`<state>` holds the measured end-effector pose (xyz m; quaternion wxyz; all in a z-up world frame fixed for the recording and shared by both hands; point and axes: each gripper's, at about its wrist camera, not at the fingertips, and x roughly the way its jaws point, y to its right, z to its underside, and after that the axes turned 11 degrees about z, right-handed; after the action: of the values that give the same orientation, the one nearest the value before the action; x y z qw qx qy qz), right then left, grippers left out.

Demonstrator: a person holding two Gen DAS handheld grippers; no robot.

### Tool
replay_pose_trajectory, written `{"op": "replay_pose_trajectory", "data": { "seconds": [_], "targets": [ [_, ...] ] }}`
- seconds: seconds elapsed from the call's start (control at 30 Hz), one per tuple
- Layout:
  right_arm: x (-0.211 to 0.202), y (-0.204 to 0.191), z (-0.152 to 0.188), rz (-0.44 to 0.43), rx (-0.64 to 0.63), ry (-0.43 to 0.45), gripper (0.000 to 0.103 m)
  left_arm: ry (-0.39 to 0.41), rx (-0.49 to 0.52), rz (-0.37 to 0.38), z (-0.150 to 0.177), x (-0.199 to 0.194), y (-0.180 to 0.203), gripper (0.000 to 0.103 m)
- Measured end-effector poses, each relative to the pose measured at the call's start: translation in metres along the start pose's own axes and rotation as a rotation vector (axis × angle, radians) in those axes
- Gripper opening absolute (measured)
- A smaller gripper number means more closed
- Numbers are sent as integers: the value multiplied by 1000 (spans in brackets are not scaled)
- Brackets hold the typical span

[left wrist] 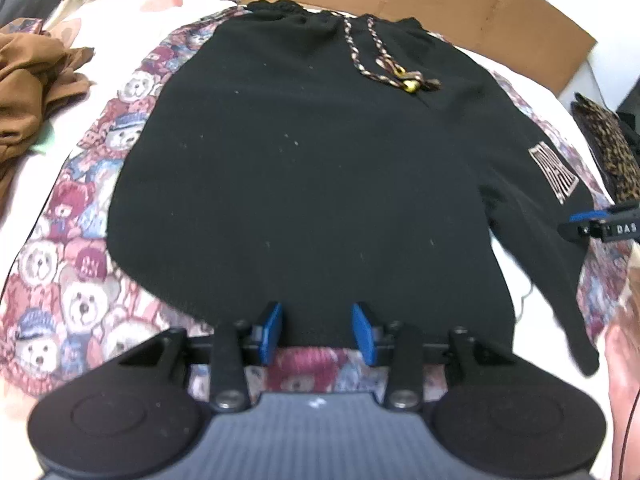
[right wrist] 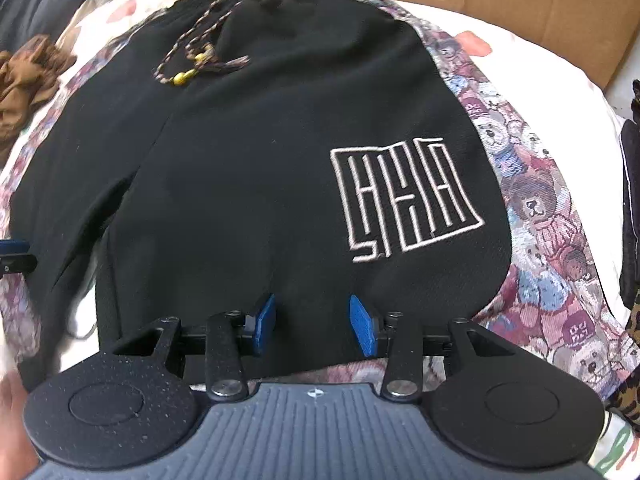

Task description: Fold clothes

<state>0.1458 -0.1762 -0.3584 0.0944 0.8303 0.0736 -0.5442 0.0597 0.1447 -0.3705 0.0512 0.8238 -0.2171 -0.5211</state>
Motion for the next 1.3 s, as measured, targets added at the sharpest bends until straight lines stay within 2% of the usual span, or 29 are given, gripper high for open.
{"op": "replay_pose_trajectory", "data": {
  "seconds": [0.23, 0.47, 0.53, 0.57, 0.7, 0.77, 0.83, 0.9, 0.93, 1.13, 1.3],
  "targets": [
    [-6, -9, 6, -7, -37, -27, 46, -70, 36, 23, 17, -7, 4, 42],
    [-14, -15, 17, -16, -74, -52, 46, -145, 107, 13, 31, -17, 7, 42],
    [-17, -16, 20, -23, -83, -67, 46, -160, 110, -6, 31, -22, 6, 37],
    [-17, -16, 20, -30, -81, -79, 46, -161, 94, -9, 31, -26, 5, 32],
    [-25, -17, 22, -54, -69, -83, 46, -114, 10, 61, 31, -44, 0, 31],
    [-29, -19, 23, -73, -70, -78, 47, -89, 20, 85, 31, -50, 4, 31],
    [-30, -22, 24, -87, -80, -78, 47, -87, 46, 94, 33, -50, 11, 34],
    [-31, -25, 24, -95, -93, -77, 47, -109, 70, 91, 34, -48, 19, 51],
    [-31, -25, 24, -97, -92, -76, 47, -118, 84, 84, 33, -43, 24, 54],
    [-33, -26, 24, -107, -88, -71, 47, -138, 143, 61, 36, -31, 33, 55],
    [-38, -29, 21, -129, -98, -51, 47, -116, 245, 25, 38, -25, 47, 53]
  ]
}}
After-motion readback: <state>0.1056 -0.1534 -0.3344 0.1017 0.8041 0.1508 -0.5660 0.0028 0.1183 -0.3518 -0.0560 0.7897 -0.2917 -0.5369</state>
